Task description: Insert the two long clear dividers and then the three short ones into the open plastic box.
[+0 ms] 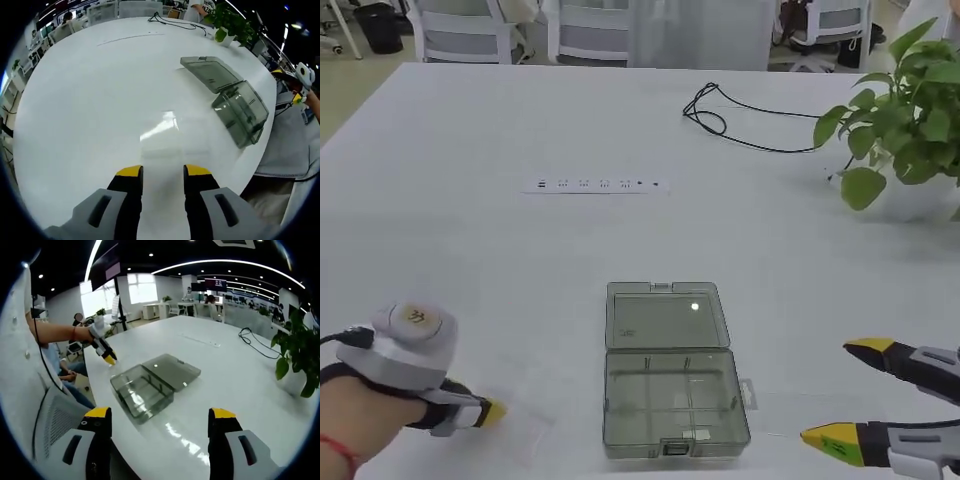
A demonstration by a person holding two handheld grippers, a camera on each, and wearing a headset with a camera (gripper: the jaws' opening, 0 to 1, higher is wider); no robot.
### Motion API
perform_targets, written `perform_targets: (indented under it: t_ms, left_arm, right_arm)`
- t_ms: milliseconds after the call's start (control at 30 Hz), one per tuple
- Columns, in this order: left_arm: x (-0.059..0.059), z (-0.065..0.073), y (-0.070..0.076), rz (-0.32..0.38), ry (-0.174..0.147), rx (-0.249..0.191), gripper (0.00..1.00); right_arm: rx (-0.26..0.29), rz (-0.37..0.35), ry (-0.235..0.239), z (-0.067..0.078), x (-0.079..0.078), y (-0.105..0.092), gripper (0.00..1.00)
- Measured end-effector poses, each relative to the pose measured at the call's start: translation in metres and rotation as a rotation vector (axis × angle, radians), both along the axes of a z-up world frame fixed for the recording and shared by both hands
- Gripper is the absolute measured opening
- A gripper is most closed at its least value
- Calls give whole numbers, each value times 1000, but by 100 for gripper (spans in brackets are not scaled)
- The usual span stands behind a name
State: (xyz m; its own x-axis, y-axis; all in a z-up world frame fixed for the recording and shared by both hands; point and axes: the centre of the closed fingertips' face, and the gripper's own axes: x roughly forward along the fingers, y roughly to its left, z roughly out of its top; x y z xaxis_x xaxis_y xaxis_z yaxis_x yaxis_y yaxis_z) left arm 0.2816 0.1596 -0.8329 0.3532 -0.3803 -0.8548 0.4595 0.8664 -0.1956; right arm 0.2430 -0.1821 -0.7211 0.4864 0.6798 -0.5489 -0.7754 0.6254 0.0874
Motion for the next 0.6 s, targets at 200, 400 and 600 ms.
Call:
perform_targets:
  t_ms: [200,400,600]
  left_arm:
    - [1,22,-18,40,-47,-99,30]
    - [5,46,-43,53,-97,-215,30]
    - [11,73,-68,58,-149,-335,30]
  right_arm:
    - [4,0,-4,3,0,2,78]
    - [11,-5,-13,9,3,2,76]
    - [37,-23,-26,20,6,6,74]
